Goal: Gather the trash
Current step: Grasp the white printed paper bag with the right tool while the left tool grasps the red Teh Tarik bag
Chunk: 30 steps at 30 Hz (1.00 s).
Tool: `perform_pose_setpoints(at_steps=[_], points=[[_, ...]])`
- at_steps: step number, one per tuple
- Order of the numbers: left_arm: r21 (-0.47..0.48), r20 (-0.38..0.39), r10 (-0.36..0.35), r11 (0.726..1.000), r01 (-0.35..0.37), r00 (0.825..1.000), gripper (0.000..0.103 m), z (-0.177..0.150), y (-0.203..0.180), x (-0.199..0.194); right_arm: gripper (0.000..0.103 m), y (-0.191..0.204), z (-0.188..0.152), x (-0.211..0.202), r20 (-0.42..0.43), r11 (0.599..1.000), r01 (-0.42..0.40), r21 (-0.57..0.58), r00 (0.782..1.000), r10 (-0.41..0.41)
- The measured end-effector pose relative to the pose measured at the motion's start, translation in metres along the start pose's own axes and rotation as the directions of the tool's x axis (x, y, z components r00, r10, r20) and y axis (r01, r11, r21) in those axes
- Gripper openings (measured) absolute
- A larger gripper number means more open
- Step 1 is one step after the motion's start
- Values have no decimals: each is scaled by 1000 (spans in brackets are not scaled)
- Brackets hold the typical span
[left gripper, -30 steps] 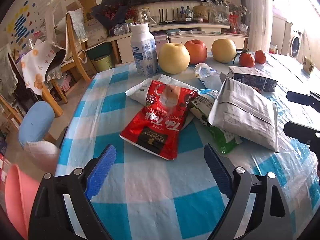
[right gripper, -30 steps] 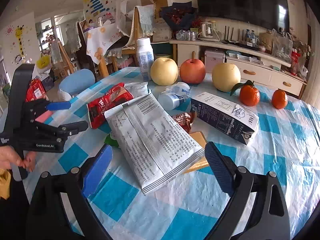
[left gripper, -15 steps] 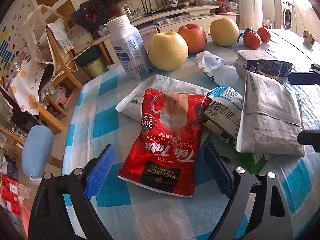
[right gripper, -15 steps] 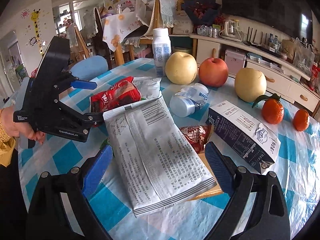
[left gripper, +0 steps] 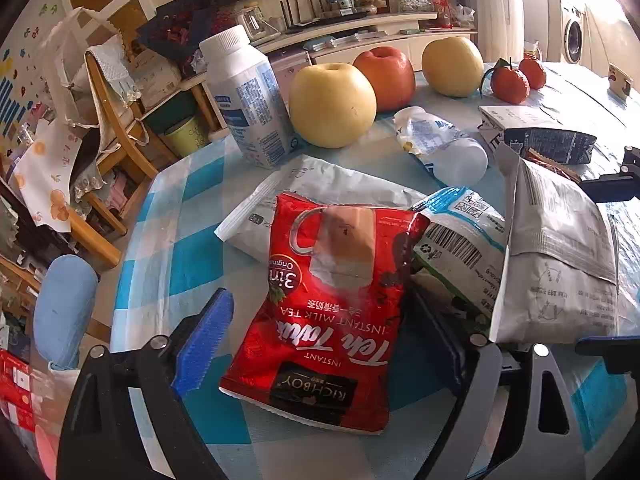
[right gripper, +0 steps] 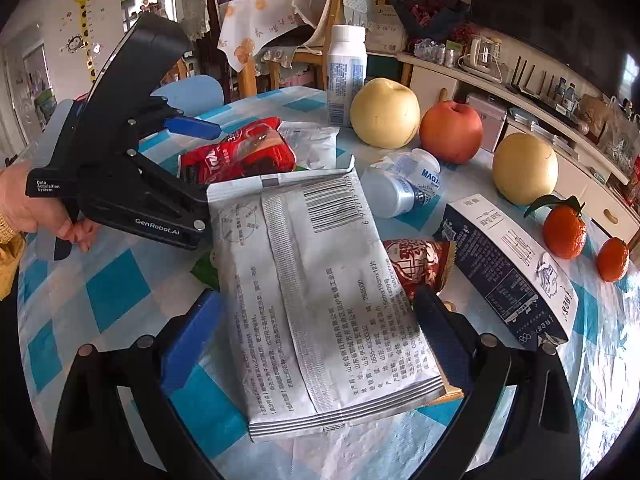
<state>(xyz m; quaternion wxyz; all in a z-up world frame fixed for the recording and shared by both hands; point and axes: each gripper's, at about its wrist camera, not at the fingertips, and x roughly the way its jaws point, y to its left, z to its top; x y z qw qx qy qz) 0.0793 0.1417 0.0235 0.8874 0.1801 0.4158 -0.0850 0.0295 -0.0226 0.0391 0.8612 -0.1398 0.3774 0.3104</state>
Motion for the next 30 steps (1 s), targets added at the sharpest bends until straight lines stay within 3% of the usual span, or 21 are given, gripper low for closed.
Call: perform_pose_setpoints(at_steps=[11, 24, 26, 30], points=[[-27, 18, -4, 1000, 5, 1000, 68, -4, -9, -7, 96, 0, -1, 2, -11, 998, 58, 9, 998, -58], [-156, 24, 8, 988, -4, 1000, 63, -30, -10, -28, 82, 1, -5, -3, 4, 997, 73, 29, 997, -73], [-168, 27, 6, 986, -2, 1000, 56, -36, -11, -33, 80, 1, -5, -4, 4, 997, 73, 32, 997, -73], [-213, 35, 7, 977, 1, 999, 56, -47, -8, -43, 76, 3, -6, -5, 6, 997, 77, 28, 997, -77]])
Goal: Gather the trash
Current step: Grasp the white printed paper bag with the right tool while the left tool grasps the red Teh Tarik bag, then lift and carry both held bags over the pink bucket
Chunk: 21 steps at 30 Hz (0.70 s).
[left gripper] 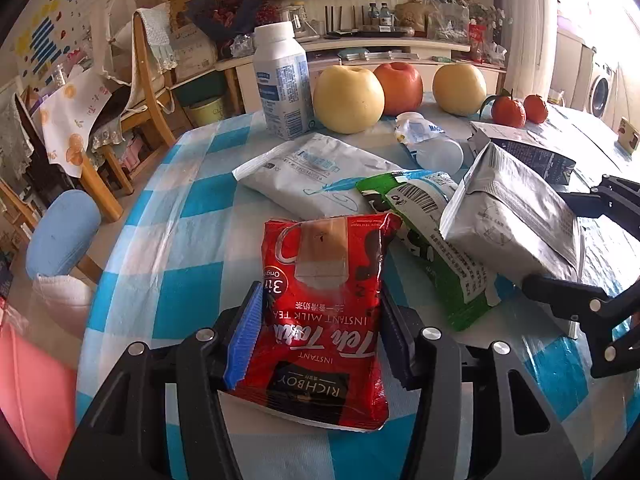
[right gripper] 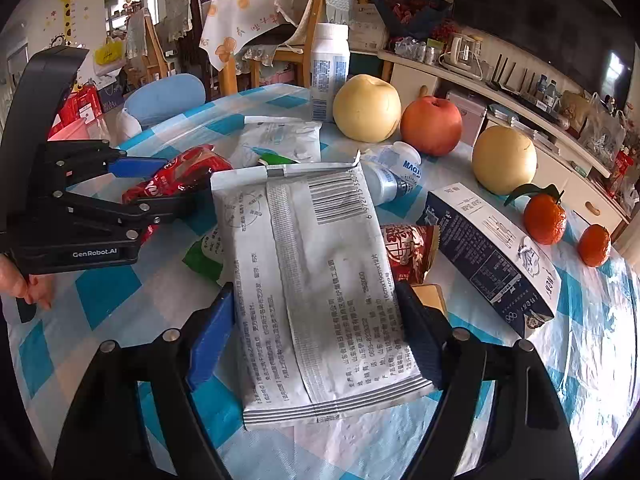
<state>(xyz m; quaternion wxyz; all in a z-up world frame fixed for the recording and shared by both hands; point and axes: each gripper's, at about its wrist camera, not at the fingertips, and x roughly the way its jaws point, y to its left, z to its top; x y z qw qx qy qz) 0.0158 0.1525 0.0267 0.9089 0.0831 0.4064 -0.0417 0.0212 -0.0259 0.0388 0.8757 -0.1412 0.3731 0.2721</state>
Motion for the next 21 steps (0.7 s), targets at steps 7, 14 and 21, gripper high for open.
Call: perform_pose_setpoints(at_steps=[7, 14, 21], points=[[-86, 21, -34, 996, 36, 999, 54, -14, 7, -17, 72, 9, -5, -4, 2, 1000, 8, -26, 1000, -8], [-170, 56, -69, 982, 78, 996, 54, -26, 20, -30, 69, 13, -11, -14, 20, 999, 30, -18, 999, -30], [-224, 77, -94, 968, 109, 993, 52, -30, 33, -35, 69, 13, -19, -26, 27, 997, -18, 79, 1000, 16]])
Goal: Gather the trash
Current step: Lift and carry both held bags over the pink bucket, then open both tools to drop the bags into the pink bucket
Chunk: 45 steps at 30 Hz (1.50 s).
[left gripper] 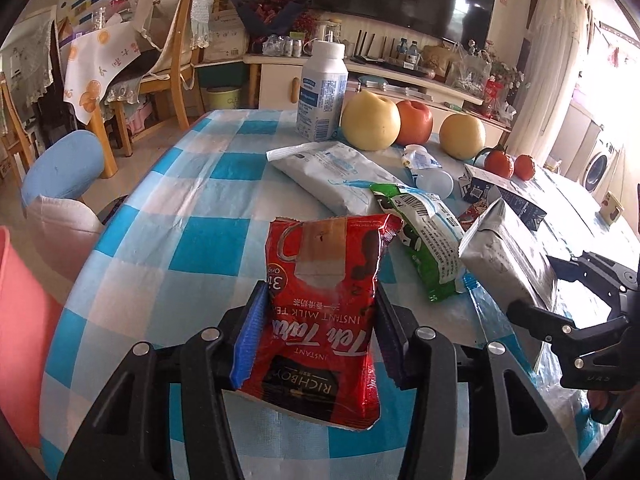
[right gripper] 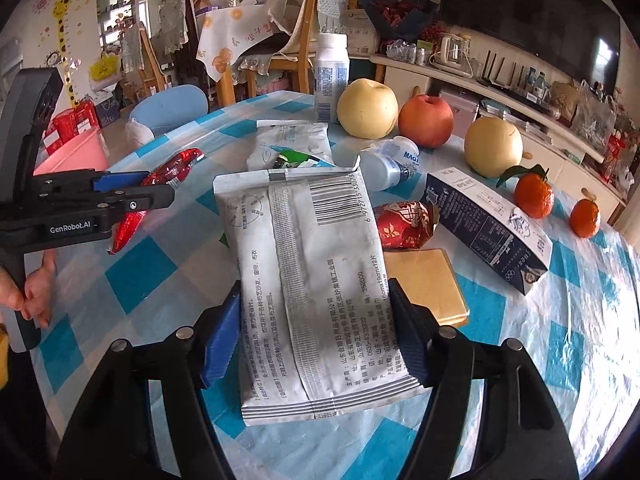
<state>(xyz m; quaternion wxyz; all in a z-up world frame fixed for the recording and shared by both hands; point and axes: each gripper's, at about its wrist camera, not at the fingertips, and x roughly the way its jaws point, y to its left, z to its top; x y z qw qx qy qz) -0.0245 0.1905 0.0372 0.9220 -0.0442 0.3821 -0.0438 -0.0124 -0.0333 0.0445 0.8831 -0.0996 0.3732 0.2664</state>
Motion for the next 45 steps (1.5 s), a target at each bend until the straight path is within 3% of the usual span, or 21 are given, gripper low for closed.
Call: perform_pose_setpoints(at_steps=[6, 10, 24, 31, 36, 45], points=[[-47, 6, -30, 998, 31, 1000, 51, 2, 12, -2, 69, -2, -1, -9, 18, 988, -58, 141, 998, 56], [-141, 7, -103, 985, 103, 995, 51, 4, 31, -1, 69, -1, -1, -15, 35, 975, -82, 208, 996, 76], [-210, 90, -78, 973, 95, 993, 50, 20, 69, -24, 69, 34, 13, -23, 49, 945, -138, 297, 990, 129], [-267, 140, -35, 961, 72, 990, 50, 26, 100, -50, 69, 57, 34, -18, 84, 911, -225, 347, 974, 209], [-330, 175, 32, 943, 28, 984, 51, 27, 136, -73, 69, 100, 67, -12, 104, 906, -298, 300, 954, 280], [-495, 170, 176, 866, -71, 969, 51, 8, 221, -105, 69, 201, 138, 2, 117, 883, -434, 177, 900, 419]])
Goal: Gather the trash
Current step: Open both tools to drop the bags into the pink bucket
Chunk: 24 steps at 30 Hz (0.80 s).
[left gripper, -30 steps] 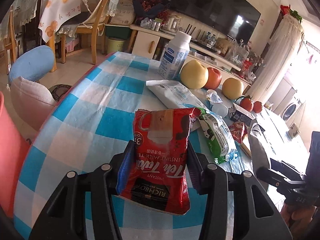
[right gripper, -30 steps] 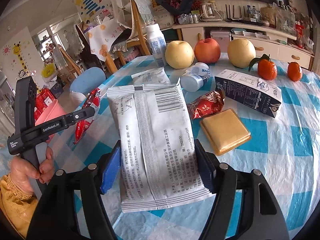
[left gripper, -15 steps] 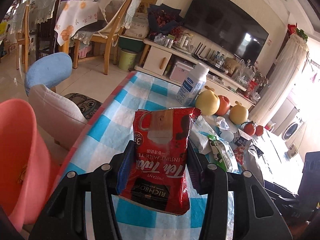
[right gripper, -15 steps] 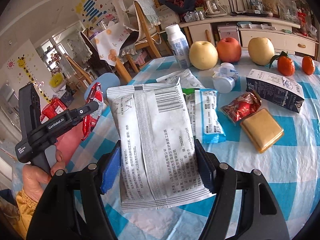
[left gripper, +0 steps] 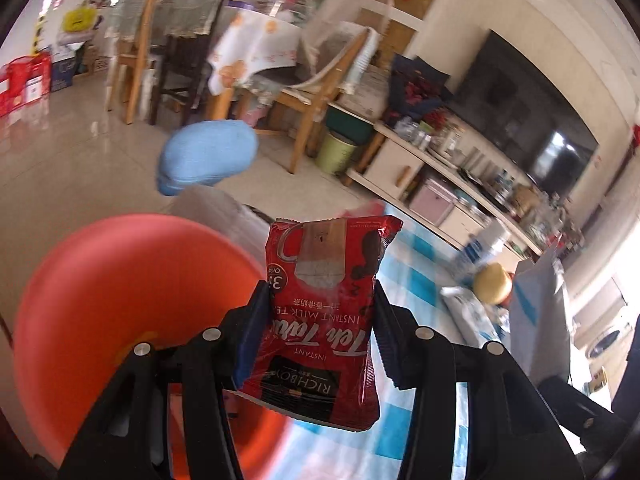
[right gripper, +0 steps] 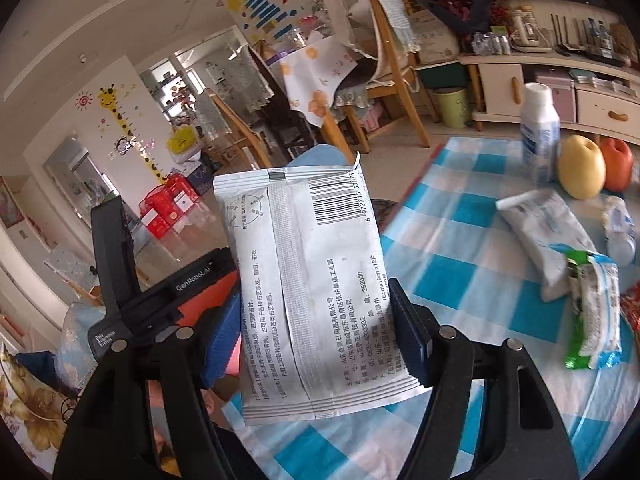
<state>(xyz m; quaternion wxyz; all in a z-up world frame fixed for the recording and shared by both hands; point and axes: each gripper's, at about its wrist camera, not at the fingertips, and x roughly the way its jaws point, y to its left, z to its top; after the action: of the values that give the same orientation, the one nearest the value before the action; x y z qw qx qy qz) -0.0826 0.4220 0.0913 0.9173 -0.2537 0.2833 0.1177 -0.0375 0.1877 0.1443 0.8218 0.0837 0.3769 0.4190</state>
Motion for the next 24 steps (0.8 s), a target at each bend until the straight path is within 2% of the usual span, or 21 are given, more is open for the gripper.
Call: perform_pose_setpoints(at_steps=[6, 11, 13, 14, 16, 21, 24], points=[[-105, -6, 73, 992, -74, 997, 51, 11, 56, -6, 70, 54, 18, 52, -34, 996, -79, -41, 996, 78], [-184, -35, 116, 976, -120, 993, 51, 16, 91, -3, 71, 80, 23, 92, -69, 993, -113, -37, 991, 110], [-217, -39, 132, 966, -137, 991, 54, 16, 101, -3, 75, 81, 22, 106, -89, 991, -133, -10, 987, 132], [-233, -44, 141, 961, -148, 989, 56, 16, 106, -3, 76, 81, 22, 112, -94, 989, -146, 11, 985, 146], [-267, -35, 160, 950, -163, 986, 68, 15, 114, -3, 82, 79, 20, 120, -98, 987, -156, 49, 982, 160], [-313, 28, 208, 931, -189, 978, 82, 17, 125, -12, 85, 79, 13, 119, -84, 991, -127, 42, 988, 130], [-324, 55, 192, 932, -164, 980, 85, 19, 126, -15, 85, 75, 10, 111, -61, 995, -94, 25, 994, 96]])
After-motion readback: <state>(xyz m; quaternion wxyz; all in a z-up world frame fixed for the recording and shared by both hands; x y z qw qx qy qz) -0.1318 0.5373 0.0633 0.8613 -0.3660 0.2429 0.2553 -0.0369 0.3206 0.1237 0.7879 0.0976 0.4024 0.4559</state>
